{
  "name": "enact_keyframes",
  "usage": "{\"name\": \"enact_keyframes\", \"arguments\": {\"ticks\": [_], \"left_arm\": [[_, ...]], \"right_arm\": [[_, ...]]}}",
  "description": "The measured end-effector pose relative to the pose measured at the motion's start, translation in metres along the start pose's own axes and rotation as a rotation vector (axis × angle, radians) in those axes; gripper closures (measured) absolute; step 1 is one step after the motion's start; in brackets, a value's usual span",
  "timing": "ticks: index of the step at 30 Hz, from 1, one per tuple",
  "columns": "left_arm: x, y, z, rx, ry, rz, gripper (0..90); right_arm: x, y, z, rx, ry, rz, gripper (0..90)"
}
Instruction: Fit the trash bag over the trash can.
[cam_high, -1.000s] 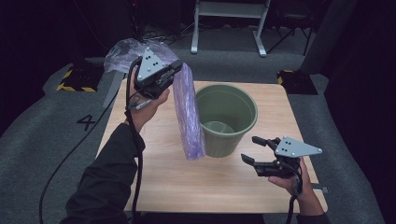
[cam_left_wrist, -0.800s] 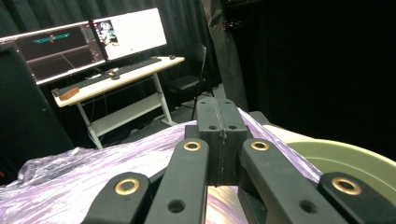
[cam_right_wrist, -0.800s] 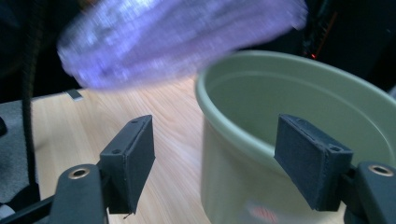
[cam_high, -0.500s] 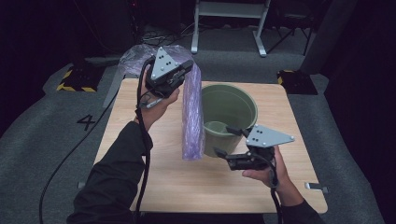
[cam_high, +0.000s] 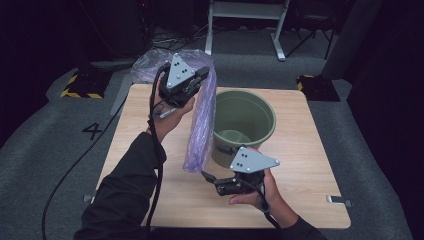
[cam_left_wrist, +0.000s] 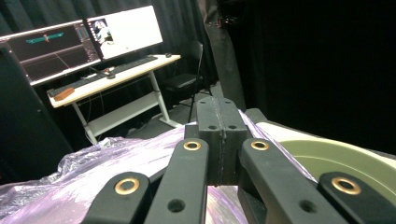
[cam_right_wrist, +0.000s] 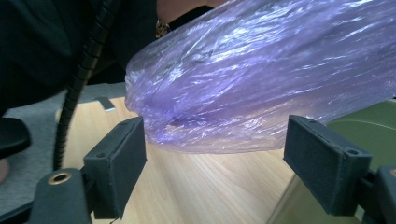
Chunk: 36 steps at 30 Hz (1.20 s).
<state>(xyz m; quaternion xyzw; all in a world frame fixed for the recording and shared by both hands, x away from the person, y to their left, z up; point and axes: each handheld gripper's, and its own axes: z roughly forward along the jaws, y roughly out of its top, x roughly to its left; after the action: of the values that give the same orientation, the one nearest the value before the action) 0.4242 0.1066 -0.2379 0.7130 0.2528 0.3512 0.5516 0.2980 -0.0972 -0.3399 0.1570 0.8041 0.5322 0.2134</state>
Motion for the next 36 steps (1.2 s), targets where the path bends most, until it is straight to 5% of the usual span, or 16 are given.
{"name": "enact_keyframes", "arguments": {"ticks": [10,17,21,28,36], "left_arm": [[-0.014,-0.010,0.010,0.040,-0.014,0.047,90.0],[-0.012,-0.013,0.004,0.024,-0.024,0.034,90.0],[-0.008,-0.010,-0.006,-0.003,-0.015,0.031,90.0],[-0.001,-0.011,-0.023,-0.023,-0.012,0.023,90.0],[0.002,-0.024,-0.036,-0.007,-0.064,-0.011,90.0]], "right_arm": [[0.008,-0.005,0.012,0.032,-0.050,-0.004,23.2],[0.000,-0.009,0.013,0.038,-0.133,-0.043,71.1],[-0.009,-0.008,0.002,0.000,-0.152,-0.051,88.5],[-0.041,-0.003,-0.022,-0.022,-0.245,-0.015,90.0],[-0.088,-0.006,-0.042,-0.004,-0.322,0.059,90.0]]}}
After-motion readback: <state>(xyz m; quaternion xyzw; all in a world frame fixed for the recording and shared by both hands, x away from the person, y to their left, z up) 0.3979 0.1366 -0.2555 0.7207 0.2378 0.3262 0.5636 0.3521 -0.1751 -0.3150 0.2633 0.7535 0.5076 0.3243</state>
